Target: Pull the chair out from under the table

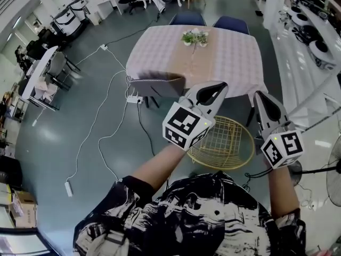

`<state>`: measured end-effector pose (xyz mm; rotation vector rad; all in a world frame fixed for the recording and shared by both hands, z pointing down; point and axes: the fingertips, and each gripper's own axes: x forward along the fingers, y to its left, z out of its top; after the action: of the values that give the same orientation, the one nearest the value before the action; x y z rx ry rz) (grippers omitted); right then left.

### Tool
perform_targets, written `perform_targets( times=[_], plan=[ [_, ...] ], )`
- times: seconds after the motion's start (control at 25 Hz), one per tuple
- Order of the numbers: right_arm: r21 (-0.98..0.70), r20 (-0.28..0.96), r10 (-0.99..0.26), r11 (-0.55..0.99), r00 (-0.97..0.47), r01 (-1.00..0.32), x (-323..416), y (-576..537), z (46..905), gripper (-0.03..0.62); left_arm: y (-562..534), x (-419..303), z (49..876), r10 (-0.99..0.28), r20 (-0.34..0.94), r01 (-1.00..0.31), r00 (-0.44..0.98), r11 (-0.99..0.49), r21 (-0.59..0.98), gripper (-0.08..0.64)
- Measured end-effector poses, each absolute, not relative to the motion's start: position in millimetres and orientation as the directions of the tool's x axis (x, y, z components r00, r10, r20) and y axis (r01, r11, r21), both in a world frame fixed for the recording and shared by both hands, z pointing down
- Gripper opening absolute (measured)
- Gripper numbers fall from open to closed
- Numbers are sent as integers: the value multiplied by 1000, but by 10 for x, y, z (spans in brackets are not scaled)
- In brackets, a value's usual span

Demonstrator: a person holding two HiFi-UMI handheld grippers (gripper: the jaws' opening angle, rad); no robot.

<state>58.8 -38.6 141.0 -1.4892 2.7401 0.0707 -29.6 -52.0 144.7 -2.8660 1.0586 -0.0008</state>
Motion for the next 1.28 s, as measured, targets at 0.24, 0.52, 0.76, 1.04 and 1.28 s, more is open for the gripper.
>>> perform_targets(
  times=[0.24,0.52,0.76,1.04,1.28],
  plan=[
    [22,-4,-857,516,-516,-856,666,-400,1507,2,-451,-182,1508,-655,-11,-651,755,-749,-124,5],
    [46,-4,-861,509,-509,-860,645,-371,1500,2,-467,-160,1539,-653,-3,-649,757,-752,-116,5],
    [55,-2,-861,507,-508,-860,638,-341,1494,2,-475,-159,1559,-653,0,-650,757,-753,-103,5],
    [43,4,-862,507,-507,-861,647,-344,1496,2,-489,-174,1569,-660,4,-656,751,-747,-106,5],
    [47,9,-860,510,-511,-859,653,-355,1498,2,-493,-147,1565,-658,8,-653,753,-749,-111,5]
  ],
)
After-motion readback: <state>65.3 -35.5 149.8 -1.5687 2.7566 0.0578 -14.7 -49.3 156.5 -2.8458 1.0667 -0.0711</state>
